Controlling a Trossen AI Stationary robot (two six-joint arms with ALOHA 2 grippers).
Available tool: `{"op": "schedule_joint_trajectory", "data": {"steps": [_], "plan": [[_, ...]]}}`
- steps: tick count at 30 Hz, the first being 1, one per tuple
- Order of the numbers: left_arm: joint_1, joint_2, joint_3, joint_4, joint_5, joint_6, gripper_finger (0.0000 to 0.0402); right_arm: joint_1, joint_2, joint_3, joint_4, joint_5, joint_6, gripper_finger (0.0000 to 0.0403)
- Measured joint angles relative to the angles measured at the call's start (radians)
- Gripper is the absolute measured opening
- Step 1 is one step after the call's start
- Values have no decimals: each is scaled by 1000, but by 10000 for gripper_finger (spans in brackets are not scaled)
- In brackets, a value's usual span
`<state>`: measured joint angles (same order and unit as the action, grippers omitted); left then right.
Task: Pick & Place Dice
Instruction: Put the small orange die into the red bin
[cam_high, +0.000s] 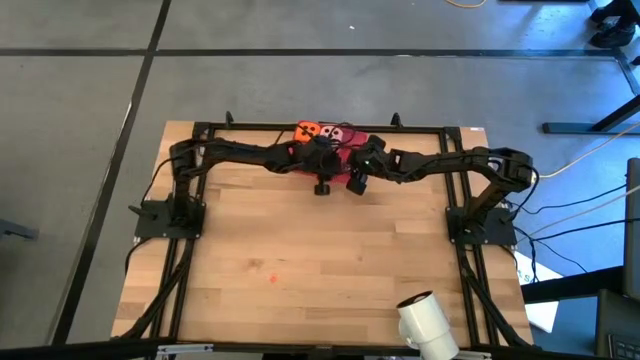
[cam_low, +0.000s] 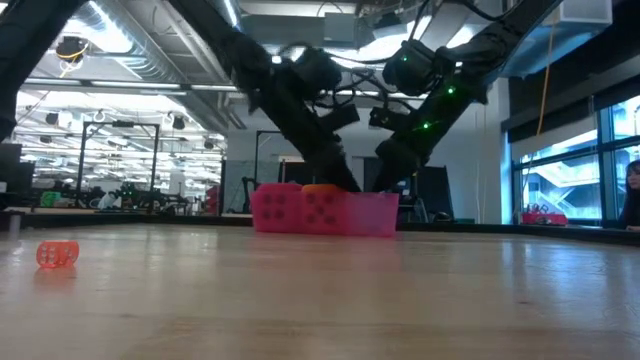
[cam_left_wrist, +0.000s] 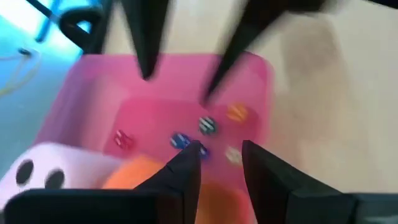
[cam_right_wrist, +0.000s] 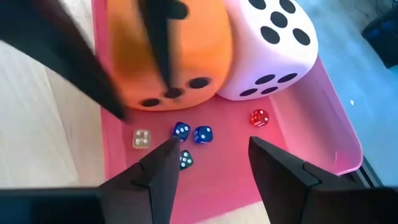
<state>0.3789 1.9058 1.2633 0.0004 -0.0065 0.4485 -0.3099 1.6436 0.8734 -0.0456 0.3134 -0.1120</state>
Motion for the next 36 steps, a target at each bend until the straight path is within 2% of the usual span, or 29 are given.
{"op": "schedule_joint_trajectory", "data": {"steps": [3, 6, 12, 15, 19, 21, 29, 36], "plan": [[-12, -70, 0, -160, -5, 4, 109, 0, -3, 0, 0, 0, 4, 191], [-22, -152, -1, -293, 3, -54, 102, 5, -9, 0, -2, 0, 19, 191], [-79, -312, -1, -527, 99, -74, 84, 22, -13, 0, 0, -19, 19, 191], [-131, -365, -40, -559, 155, -78, 77, 24, -13, 0, -1, -19, 19, 191], [-207, -425, -175, -505, 303, -89, 73, 23, -13, 0, -3, -45, 24, 191], [-251, -455, -260, -443, 339, -126, 73, 24, -13, 0, -3, -70, 25, 191], [-431, -531, -532, -128, 331, -375, 72, 24, -13, 0, -2, -97, 26, 191], [-585, -533, -683, 125, 317, -436, 72, 24, -13, 0, 1, -97, 26, 191]]}}
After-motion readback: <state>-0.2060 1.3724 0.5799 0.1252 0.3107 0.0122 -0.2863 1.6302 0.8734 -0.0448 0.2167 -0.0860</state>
